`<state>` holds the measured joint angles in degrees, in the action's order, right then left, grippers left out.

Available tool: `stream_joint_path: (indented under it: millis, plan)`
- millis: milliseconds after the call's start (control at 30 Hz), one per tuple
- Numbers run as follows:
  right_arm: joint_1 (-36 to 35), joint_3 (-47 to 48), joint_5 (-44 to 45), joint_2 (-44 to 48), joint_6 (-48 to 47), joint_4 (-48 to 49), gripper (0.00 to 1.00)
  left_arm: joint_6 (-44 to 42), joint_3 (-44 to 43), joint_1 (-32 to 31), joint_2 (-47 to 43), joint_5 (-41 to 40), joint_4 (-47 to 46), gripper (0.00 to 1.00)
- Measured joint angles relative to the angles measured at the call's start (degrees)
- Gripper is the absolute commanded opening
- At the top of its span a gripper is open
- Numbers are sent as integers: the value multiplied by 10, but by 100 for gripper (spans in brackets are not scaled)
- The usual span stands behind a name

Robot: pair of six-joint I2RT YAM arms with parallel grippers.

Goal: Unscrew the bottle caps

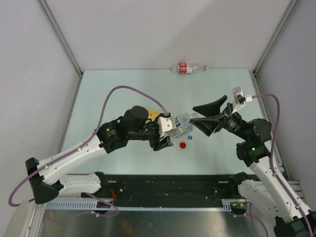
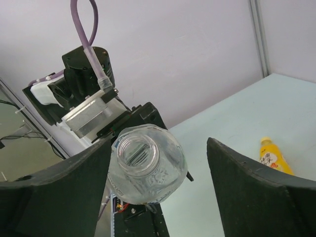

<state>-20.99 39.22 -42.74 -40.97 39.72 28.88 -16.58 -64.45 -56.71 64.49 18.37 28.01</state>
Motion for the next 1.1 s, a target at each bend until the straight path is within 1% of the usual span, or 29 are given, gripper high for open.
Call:
stream_joint_path:
  millis: [167, 233, 400, 467, 533, 567, 700, 767, 800, 833, 900, 1100]
  plan:
    - [-3, 0, -10, -6, 14, 24, 40, 0, 0, -1, 0, 0, 1, 0]
    - [-8, 0, -22, -8, 19, 36, 30, 0, 0, -1, 0, -2, 5, 0]
    - [-11, 0, -35, -10, 18, 52, 5, -5, 0, -2, -1, 0, 6, 4]
    - [-12, 0, -37, -12, 18, 54, 1, -5, 0, -2, -2, 0, 7, 10]
    - [-12, 0, -39, -13, 16, 54, 0, -5, 0, -2, -2, -1, 8, 16]
    - [-12, 0, -39, -13, 16, 54, 0, -5, 0, -2, -2, -1, 8, 24]
    - [-13, 0, -39, -12, 7, 51, 0, -7, 0, -2, -2, -2, 10, 73]
    - [-13, 0, -40, -11, 2, 46, 0, -10, 0, -2, -2, -6, 12, 90]
    - [-14, 0, -40, -11, -3, 43, 0, -13, 0, -2, -2, -8, 13, 95]
    - [-15, 0, -42, -11, -8, 38, 0, -14, 0, -2, -2, -9, 12, 97]
    - [-15, 0, -43, -11, -15, 26, 0, -15, 0, -3, -2, -16, 12, 99]
    - [-14, 0, -42, -11, -34, 1, 0, -15, 0, -4, -7, -39, 12, 100]
